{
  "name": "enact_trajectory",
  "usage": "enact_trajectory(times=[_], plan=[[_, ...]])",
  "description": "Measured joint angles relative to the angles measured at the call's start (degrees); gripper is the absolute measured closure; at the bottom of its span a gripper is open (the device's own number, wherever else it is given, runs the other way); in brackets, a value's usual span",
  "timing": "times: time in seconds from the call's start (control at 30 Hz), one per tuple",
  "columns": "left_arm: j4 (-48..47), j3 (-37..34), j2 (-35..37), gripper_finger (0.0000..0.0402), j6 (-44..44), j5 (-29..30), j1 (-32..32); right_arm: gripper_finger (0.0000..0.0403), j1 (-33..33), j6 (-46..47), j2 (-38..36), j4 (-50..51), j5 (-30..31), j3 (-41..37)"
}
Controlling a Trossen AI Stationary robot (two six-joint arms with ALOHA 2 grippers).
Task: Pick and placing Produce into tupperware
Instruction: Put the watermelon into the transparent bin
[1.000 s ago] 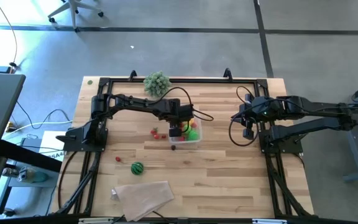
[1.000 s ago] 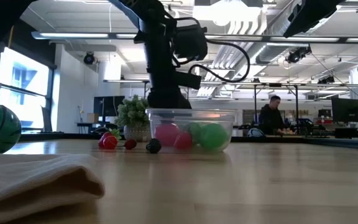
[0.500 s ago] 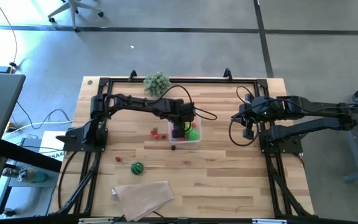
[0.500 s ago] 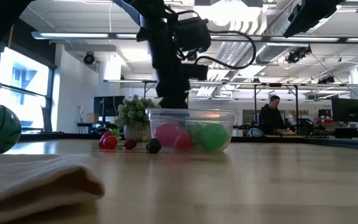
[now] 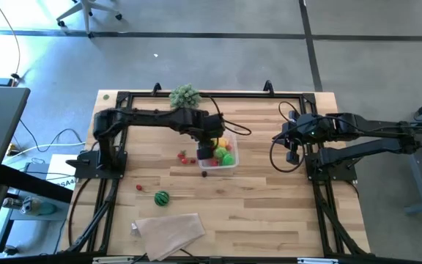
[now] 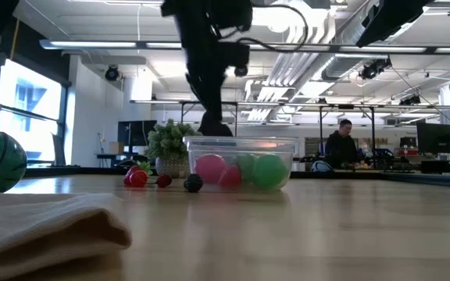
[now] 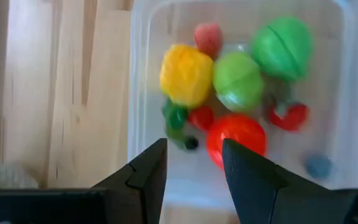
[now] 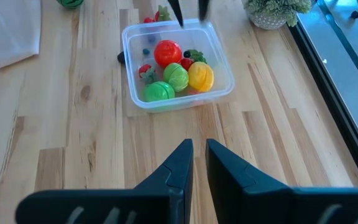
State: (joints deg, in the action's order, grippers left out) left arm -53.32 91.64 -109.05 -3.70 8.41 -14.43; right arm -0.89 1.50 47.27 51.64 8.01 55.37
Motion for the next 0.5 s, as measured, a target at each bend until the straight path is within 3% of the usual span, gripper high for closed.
enact_trajectory(times=[0.27, 0.4, 0.5], plan=[[-1.53, -5.17, 13.29, 0.0256, 4.23, 3.54, 4.73, 0.0368, 0.0, 0.02, -0.01, 0.02, 0.0, 0.02], [2.12, -13.53, 23.41, 0.0257, 7.7, 7.13, 6.65, 0.0368, 0.02, 0.01, 0.0, 0.0, 0.0, 0.0], [10.29, -23.31, 32.17, 0.0257, 10.02, 7.94, 6.97, 0.0368, 0.0, 0.01, 0.01, 0.0, 0.0, 0.0]])
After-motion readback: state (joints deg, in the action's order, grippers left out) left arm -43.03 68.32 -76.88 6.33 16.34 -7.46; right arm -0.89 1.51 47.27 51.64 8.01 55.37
